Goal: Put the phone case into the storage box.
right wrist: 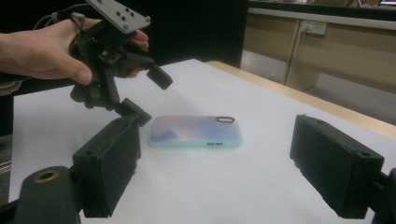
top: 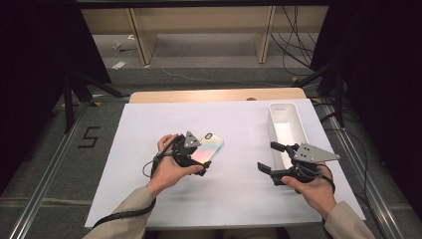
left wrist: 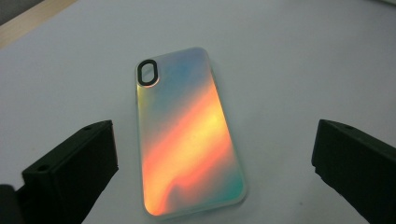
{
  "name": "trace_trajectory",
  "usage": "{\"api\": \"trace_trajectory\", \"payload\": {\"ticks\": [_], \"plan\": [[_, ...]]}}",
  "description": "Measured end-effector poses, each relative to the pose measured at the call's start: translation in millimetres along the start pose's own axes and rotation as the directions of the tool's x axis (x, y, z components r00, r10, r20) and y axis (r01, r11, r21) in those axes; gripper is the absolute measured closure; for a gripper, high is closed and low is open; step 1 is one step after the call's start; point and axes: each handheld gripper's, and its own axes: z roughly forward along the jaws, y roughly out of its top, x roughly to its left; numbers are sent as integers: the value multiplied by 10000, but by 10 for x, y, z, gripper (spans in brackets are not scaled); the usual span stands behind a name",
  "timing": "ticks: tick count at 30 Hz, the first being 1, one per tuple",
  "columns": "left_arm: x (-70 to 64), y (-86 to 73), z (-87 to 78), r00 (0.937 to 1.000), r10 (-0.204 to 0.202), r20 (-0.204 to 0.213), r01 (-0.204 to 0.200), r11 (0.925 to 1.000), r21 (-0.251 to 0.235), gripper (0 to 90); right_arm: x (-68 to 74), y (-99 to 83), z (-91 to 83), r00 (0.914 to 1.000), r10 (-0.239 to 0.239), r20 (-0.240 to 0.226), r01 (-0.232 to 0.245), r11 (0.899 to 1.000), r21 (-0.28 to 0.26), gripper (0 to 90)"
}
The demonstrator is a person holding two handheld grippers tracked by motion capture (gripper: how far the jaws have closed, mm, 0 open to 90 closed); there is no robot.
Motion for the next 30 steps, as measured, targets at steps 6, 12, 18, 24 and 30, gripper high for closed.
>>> {"api": "trace_trajectory", "payload": {"ticks": [6, 12, 18, 24, 30], "plan": [[42, 20, 160, 9997, -218, 57, 213, 9975, 672, 0, -3, -1, 0, 10000, 10, 16, -10, 10000, -14, 170], [100, 67, 314, 9994, -326, -128, 339, 9914, 1264, 0, -1, 0, 1, 10000, 4, -1, -4, 10000, -25, 170], [167, 103, 420, 9987, -452, -242, 486, 9844, 1688, 0, 2, 1, 2, 10000, 13, -29, -13, 10000, -18, 170], [193, 106, 490, 9988, -428, -255, 470, 9785, 2010, 1, 3, 2, 7, 10000, -21, -38, 21, 10000, -30, 170], [181, 127, 543, 9989, -402, -253, 451, 9708, 2358, 2, 5, -1, 11, 10000, -28, -45, 28, 10000, -12, 170]]}}
